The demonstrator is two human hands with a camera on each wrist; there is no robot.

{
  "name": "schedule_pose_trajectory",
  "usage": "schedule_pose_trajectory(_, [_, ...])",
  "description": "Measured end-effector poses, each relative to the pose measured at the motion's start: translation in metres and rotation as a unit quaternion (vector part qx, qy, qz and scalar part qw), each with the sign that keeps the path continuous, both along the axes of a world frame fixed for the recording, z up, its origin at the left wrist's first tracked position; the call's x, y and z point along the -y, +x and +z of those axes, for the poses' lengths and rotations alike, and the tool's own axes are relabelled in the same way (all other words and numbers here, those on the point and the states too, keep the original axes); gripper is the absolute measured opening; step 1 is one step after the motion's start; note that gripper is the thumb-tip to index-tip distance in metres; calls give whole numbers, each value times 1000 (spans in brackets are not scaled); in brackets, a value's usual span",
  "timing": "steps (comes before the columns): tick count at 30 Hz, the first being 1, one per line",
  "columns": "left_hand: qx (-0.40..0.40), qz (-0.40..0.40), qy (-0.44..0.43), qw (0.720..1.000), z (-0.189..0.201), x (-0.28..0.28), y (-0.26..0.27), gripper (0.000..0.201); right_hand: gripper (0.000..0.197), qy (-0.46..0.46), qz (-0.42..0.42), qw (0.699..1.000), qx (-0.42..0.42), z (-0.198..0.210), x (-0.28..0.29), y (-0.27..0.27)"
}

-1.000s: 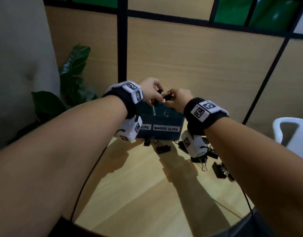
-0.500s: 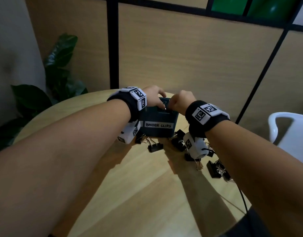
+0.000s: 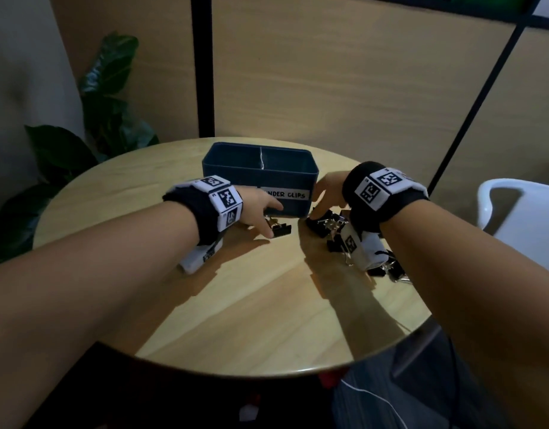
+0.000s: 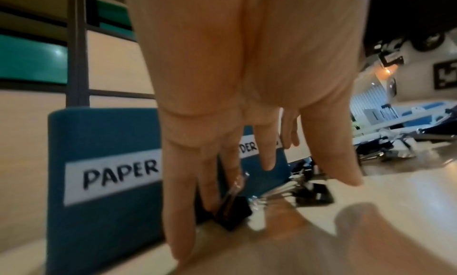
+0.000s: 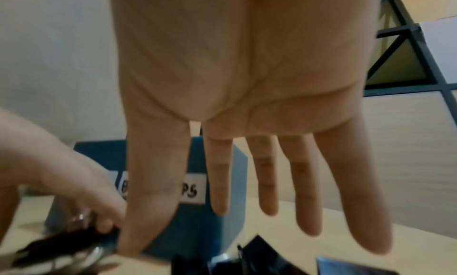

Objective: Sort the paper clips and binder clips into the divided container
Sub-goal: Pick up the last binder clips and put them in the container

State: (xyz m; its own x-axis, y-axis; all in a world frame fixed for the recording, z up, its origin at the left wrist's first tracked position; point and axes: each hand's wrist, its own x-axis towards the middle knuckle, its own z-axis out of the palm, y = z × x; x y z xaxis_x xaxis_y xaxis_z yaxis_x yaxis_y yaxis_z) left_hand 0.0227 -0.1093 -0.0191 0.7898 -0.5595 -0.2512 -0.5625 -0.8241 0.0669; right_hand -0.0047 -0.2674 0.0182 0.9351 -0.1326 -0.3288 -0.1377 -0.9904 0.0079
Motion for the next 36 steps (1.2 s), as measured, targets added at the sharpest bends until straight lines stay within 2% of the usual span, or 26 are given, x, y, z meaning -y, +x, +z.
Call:
schedule_pose_trajectory(2, [-11,-4,13,1000,-6,5,-5,73,68,-32,2,999,-23,-12,1,0])
schedule_pose_trajectory(4, [0,-18,13,1000,-7,9,-8,64,77,-63,11,998,-26,-25,6,7])
schedule_pose_trajectory(5, [5,-26,12,1000,-7,12,-9,58,76,-73,17,997,-25,-31,9,11])
schedule_pose_trajectory(7, [15,-39,12,999,-6,16,-11,49,62,-78,28,996,-34,-33,8,12])
schedule_pose_trajectory(10, [29,-39,25,999,-5,20,-13,44,46,-68,36,996,-40,-31,6,13])
schedule_pose_trajectory(14, [30,-32,34,998,-5,23,-12,43,45,-68,53,995,-46,-32,5,11])
schedule_pose_trajectory(18, [15,-44,30,998,-3,22,-13,47,49,-38,87,994,-56,-32,4,8])
schedule_pose_trajectory(24, [1,-36,2,999,-4,14,-15,41,43,13,106,994,-33,-33,-2,9])
schedule_pose_trajectory(29, [-31,-7,-66,997,-1,3,-14,41,40,59,113,992,27,-30,-1,3])
schedule_pose_trajectory(31, [-58,10,-112,992,4,-2,-14,41,33,95,114,987,57,-25,-2,-1])
schedule_pose_trajectory(33, [-82,21,-156,984,10,-7,-15,40,27,137,119,978,100,-16,-2,-5])
schedule_pose_trajectory(36, [-103,33,-219,970,23,-13,-16,38,28,179,115,959,186,1,-3,-11])
